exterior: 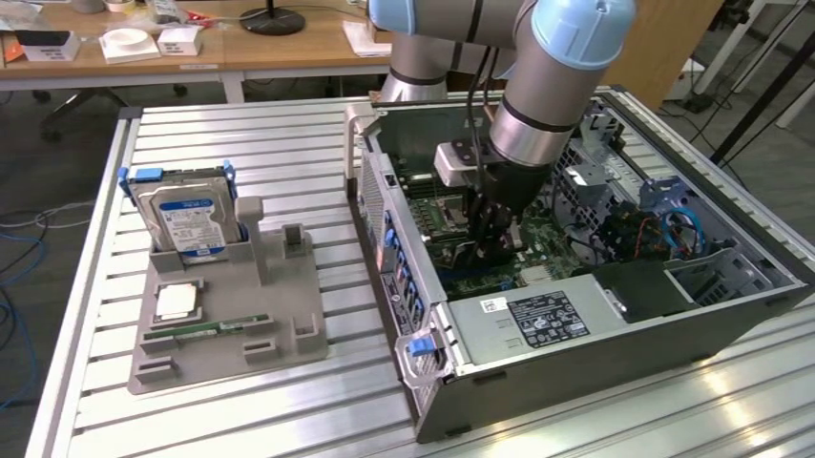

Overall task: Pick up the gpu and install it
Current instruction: 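Insert the gpu into the slot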

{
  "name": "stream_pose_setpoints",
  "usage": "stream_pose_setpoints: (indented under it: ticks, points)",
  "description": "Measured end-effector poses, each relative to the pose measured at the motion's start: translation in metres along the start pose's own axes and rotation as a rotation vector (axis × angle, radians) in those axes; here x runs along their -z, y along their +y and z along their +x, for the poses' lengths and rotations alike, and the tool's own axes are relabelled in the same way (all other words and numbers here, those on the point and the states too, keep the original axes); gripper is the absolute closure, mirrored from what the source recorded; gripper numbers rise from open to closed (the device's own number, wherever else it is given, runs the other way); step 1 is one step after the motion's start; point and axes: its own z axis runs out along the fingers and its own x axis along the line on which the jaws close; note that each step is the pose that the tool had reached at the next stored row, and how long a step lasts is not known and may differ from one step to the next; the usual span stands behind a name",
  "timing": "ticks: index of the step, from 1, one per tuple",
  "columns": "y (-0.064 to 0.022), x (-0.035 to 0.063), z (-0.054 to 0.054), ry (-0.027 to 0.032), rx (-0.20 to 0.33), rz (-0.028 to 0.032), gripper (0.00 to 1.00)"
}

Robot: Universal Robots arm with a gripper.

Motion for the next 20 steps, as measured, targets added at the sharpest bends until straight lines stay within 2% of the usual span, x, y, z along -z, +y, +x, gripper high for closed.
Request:
stream_pose_setpoints:
  ticks: [5,9,10,20]
  points:
    - [-0.0001,-0.0001,-0.0002,0.0030,0.000,-0.0012,0.74]
    - [0.0003,-0.0008,-0.0002,0.0014,-0.001,-0.0010,0.74]
    - [0.0003,-0.0020,0.0000,-0.0012,-0.001,-0.0004,0.74]
    - [0.0002,-0.0024,0.0001,-0.0018,-0.001,0.0004,0.74]
